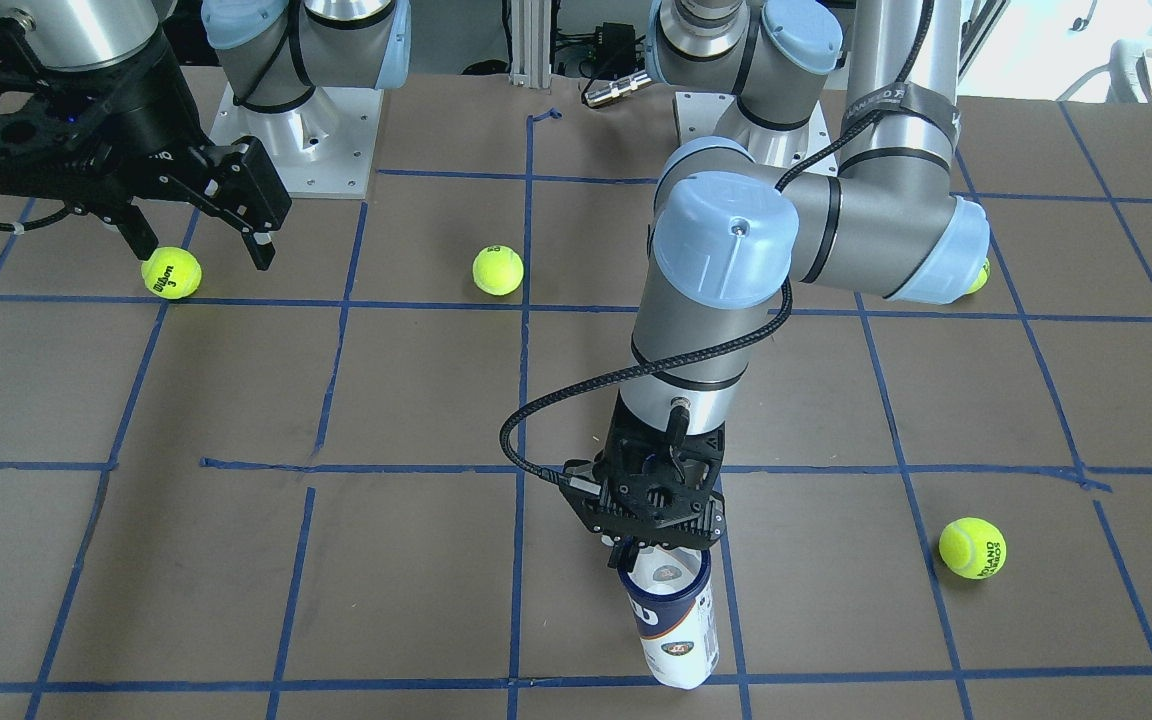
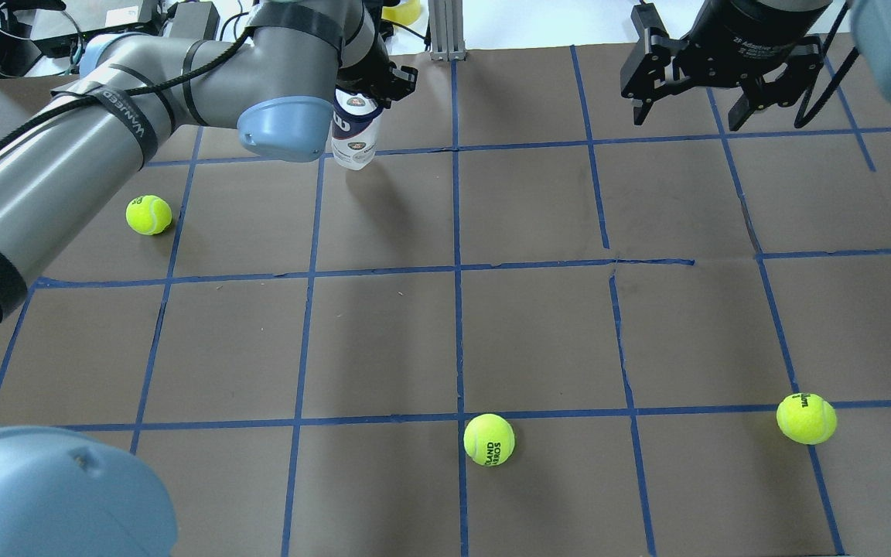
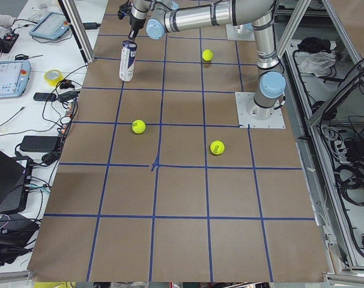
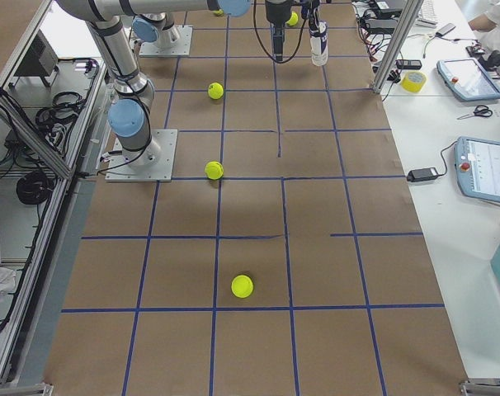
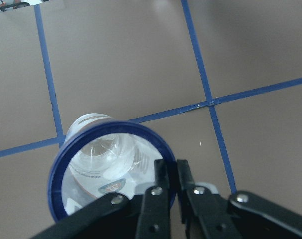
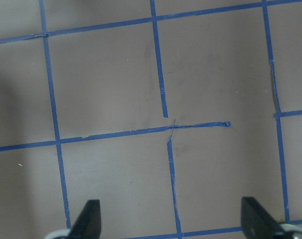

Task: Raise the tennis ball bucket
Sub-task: 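Rotate the can upright with the left gripper, lid facing up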

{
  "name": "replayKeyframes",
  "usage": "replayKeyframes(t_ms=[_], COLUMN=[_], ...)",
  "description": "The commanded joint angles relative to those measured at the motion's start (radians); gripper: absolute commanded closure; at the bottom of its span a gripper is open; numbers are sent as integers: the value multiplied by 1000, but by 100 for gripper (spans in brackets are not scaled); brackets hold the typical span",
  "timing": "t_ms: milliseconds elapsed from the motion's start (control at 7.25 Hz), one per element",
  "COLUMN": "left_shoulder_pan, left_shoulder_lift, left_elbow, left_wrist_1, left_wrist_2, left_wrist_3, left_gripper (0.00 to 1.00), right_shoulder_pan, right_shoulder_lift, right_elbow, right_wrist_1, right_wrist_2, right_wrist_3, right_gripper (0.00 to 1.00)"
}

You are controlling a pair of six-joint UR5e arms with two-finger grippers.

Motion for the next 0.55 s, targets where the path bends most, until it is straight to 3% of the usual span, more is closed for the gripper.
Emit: replayKeyframes(t_ms=[0, 138, 414], left_shoulder_pan=[5, 14, 41], left_shoulder_lift=[28, 35, 43], left_elbow=[2, 2, 0], left_wrist_1=[-122, -185, -225], left_wrist_2=[-65, -147, -203], left_wrist_3=[-31, -60, -62], left_gripper=[100, 100, 100], right_shoulder_pan=[1, 1, 0], right_shoulder_lift=[0, 2, 2], right_elbow=[0, 0, 0], right_wrist_1=[0, 0, 0], right_wrist_2=[1, 3, 1], right_wrist_3=[1, 0, 0], right_gripper=[0, 0, 0])
